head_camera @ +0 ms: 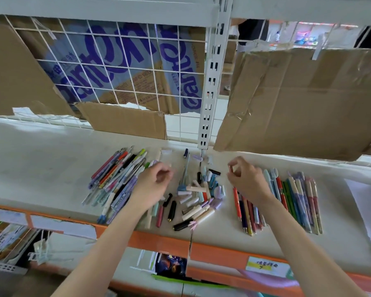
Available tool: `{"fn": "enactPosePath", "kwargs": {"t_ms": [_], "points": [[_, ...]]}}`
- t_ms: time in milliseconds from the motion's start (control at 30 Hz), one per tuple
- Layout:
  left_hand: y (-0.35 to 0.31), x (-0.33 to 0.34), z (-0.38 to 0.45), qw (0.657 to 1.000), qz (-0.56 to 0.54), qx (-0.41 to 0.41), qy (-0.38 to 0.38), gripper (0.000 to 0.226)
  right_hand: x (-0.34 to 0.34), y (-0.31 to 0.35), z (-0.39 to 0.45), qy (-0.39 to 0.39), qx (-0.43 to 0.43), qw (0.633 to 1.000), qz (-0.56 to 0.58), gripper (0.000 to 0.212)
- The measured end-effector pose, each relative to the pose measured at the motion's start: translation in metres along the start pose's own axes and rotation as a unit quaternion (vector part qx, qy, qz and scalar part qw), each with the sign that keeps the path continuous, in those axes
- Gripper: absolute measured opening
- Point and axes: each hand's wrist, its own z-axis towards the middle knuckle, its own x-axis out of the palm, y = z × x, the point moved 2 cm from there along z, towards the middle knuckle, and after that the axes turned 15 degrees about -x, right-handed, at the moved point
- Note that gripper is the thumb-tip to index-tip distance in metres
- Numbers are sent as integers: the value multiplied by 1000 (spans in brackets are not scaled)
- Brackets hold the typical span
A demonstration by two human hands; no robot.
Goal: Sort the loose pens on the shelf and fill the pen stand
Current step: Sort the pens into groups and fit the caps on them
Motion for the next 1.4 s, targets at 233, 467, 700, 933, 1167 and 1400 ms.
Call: {"fn": "enactPosePath", "kwargs": {"t_ms": [233, 467, 700, 933, 1167, 1400], "points": [[27, -23, -2, 992, 98, -6, -80, 6, 20, -13, -12, 139, 11, 979, -146, 18], [44, -19, -18, 975, 215, -6, -55, 11, 25, 14, -4, 65, -72, 992, -74, 15], [47, 6, -28, 967, 246, 33, -54, 15, 46, 37, 11, 19, -132, 991, 16, 7], [51, 0, -20, 987, 131, 57, -71, 4, 85, 73, 11, 100, -266, 957, 56, 8], [69, -25, -6, 977, 179, -2, -117, 9, 93, 73, 8, 151, -322, 935, 0, 13], [66, -27, 0, 972, 193, -14, -132, 18, 86, 71, 19, 120, -254, 958, 52, 11]]}}
